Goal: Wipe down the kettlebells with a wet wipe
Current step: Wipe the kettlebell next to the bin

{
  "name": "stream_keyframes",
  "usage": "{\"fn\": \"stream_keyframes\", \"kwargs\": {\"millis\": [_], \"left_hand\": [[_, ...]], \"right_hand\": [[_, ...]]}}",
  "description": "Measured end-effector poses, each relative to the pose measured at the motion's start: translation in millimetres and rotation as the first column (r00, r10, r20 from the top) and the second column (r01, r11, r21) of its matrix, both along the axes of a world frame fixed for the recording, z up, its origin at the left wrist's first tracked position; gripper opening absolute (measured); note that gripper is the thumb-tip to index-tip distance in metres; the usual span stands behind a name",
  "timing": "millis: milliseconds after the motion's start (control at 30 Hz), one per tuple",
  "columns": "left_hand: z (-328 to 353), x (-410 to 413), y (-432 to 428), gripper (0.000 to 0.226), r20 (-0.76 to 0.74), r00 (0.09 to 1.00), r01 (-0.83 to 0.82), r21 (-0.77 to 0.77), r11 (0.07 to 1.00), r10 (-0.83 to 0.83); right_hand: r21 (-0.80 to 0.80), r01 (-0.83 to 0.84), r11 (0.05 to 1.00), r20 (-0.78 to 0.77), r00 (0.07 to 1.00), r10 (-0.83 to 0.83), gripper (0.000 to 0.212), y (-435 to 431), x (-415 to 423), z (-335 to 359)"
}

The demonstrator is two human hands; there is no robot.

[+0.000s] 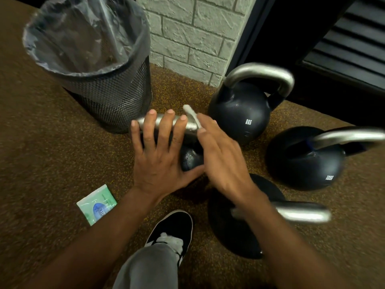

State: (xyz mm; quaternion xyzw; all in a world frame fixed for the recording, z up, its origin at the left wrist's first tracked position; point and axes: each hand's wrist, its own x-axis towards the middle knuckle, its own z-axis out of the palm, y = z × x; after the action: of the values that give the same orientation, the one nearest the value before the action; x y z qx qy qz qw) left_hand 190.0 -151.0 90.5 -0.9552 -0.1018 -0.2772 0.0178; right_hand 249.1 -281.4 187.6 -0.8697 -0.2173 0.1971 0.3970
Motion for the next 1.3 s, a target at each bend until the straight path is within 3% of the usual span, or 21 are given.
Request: {"fn": "stream_keyframes", "kwargs": {"millis": [67, 133, 233, 367, 467, 533, 600, 667, 700, 767, 867, 933, 1000, 1067, 1167, 1233, 1300], "left_hand": [[-1.2, -0.6, 0.1, 0.108, -0.023, 1.000, -0.007, 0.028, 1.000, 0.007], [-1.9, -0.3, 1.3, 0.112, -0.043, 0.999, -0.004, 0.047, 0.999, 0.006], [-2.0, -0.4, 2.5, 0.112, -0.044, 0.999, -0.004, 0.041, 0.999, 0.006], [-1.9, -0.2, 1.7, 0.112, -0.050, 0.999, -0.004, 0.048, 0.999, 0.006], [-2.0, -0.5, 1.7, 0.112, -0.045, 0.999, -0.004, 0.049, 0.999, 0.006], [-2.6, -0.2, 2.2, 0.112, -0.044, 0.999, 0.002, 0.047, 0.999, 0.001], [-2.7, -0.3, 1.7, 0.113, -0.032, 0.999, 0.003, 0.041, 0.999, -0.002], [-2.9, -0.6, 1.6, 0.112, -0.016, 1.000, 0.003, 0.031, 1.000, -0.002], [-2.6, -0.7, 1.7, 0.109, -0.009, 1.000, 0.006, 0.019, 1.000, -0.006], [-1.5, -0.6, 1.5, 0.099, 0.001, 1.000, 0.017, -0.010, 1.000, -0.017], [1.2, 0.5, 0.4, 0.083, 0.018, 1.000, 0.009, -0.044, 0.999, -0.009], [2.8, 0.0, -1.3, 0.079, 0.027, 1.000, 0.008, -0.053, 0.999, -0.006], [1.5, -0.6, -0.9, 0.085, 0.017, 1.000, 0.022, -0.039, 0.999, -0.021], [-0.2, -1.7, 0.4, 0.087, 0.012, 1.000, 0.021, -0.020, 1.000, -0.021], [-2.3, -1.1, 2.3, 0.078, 0.017, 1.000, 0.020, -0.011, 1.000, -0.020], [-4.3, -1.0, 3.6, 0.084, 0.017, 0.999, 0.031, -0.012, 0.999, -0.031], [-4.5, -1.0, 5.3, 0.086, 0.028, 0.999, 0.042, -0.008, 0.999, -0.042]], "right_hand": [[-0.128, -0.079, 0.989, 0.013, 0.997, 0.081, 0.047, 6.2, 25.8, 8.1], [-0.064, -0.083, 0.994, -0.215, 0.974, 0.067, 0.050, 11.5, 59.8, 13.2], [-0.016, -0.117, 0.993, -0.528, 0.844, 0.091, 0.065, 19.7, 98.6, 7.2], [-0.023, -0.256, 0.966, -0.598, 0.778, 0.192, 0.076, 28.7, 109.4, -2.2], [0.011, -0.169, 0.986, -0.584, 0.799, 0.143, 0.071, 27.5, 96.0, -8.6], [0.022, -0.055, 0.998, -0.482, 0.874, 0.059, 0.065, 19.2, 80.1, -12.8], [-0.041, -0.030, 0.999, -0.215, 0.976, 0.020, 0.056, 7.2, 58.7, -11.7], [-0.122, -0.021, 0.992, 0.068, 0.997, 0.030, 0.046, -1.2, 32.6, -9.9], [-0.099, 0.012, 0.995, 0.121, 0.993, 0.000, 0.045, -2.1, 18.9, -8.0], [0.001, 0.099, 0.995, 0.118, 0.988, -0.099, 0.050, -1.1, -6.1, -6.1], [0.102, 0.277, 0.955, -0.039, 0.961, -0.274, 0.052, 7.1, -30.8, -5.2], [0.178, 0.467, 0.866, -0.311, 0.862, -0.400, 0.063, 16.9, -41.0, -0.4], [0.303, 0.709, 0.636, -0.660, 0.638, -0.396, 0.061, 24.5, -40.8, 5.3], [0.292, 0.873, 0.391, -0.883, 0.403, -0.240, 0.051, 30.3, -34.1, 16.3], [0.158, 0.968, 0.197, -0.987, 0.151, 0.053, 0.073, 31.6, -14.5, 25.7], [0.070, 0.985, 0.158, -0.971, 0.031, 0.238, 0.086, 31.4, -3.6, 25.5], [0.021, 0.991, 0.135, -0.938, -0.027, 0.344, 0.096, 28.9, 0.0, 19.9]]}}
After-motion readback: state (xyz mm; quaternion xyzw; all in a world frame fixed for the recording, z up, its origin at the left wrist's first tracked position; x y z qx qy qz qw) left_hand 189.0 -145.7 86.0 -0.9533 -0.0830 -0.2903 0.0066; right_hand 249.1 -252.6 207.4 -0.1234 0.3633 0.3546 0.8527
